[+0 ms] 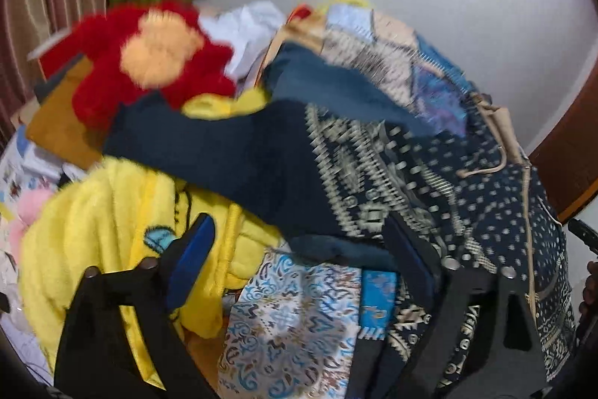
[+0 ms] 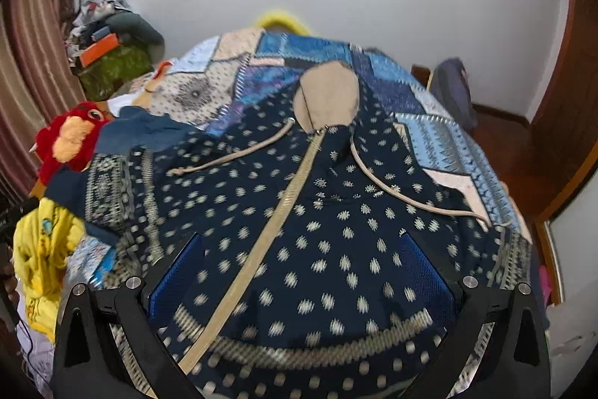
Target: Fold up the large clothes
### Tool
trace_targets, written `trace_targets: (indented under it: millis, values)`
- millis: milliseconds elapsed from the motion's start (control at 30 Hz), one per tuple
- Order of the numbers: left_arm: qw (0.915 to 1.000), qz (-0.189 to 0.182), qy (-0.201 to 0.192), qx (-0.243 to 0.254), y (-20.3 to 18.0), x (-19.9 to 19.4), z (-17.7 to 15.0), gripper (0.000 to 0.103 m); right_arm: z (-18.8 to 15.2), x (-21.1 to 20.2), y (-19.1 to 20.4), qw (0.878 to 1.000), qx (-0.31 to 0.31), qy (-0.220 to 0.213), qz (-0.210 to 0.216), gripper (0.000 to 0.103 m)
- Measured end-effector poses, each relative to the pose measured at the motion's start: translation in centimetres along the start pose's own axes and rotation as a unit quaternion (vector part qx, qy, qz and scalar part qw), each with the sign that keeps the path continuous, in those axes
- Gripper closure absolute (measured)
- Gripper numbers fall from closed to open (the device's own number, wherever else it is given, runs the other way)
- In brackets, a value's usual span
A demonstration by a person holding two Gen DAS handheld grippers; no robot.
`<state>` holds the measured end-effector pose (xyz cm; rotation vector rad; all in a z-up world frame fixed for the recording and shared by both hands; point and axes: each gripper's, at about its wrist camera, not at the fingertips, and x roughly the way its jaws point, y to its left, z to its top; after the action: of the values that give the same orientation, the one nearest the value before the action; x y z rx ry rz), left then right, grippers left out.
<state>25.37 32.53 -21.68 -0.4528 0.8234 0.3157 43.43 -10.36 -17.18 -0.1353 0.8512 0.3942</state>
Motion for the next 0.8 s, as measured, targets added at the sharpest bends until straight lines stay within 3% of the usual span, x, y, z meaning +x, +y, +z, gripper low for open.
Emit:
trace_targets:
  millis: [133,267,367,567,667,700,800]
  values:
    - [0.9988,-0.033,0.013,-0.034,1.9,2.4,0.6,0.035,0.5,3.2,-0.6,1.000,0.021,0.021,0.004,0.005]
    - [0.9979,-0.012,0.018,-0.061,3.6,4.1,1.4,0.037,0.6,4.9,-0.5,0.999,0.018,0.031,0.011,0.010]
    - [0.9961,0.025,0.027,-0.080,5.0,5.5,2.0,0.037,0.6,5.2,-0.1,0.999,0.010,0.031,0.017,0.010]
    - [0.9910,0.030,0.047,-0.122,6.8,7.1,2.4,0.037,0.2,4.6,0.9,0.999,-0.013,0.031,0.022,0.010]
    - [0.9921,0.041,0.040,-0.112,6.4,6.8,2.8,0.037,0.0,4.1,1.1,0.999,-0.019,0.028,0.023,0.010]
    - [0.9926,0.049,0.033,-0.106,6.3,6.9,3.2,0.042,0.0,3.8,1.2,0.999,-0.021,0.025,0.023,0.010]
    - [0.9916,0.095,0.022,-0.085,6.1,7.6,4.4,0.068,-0.3,3.1,1.1,0.999,-0.022,0.018,0.021,0.010]
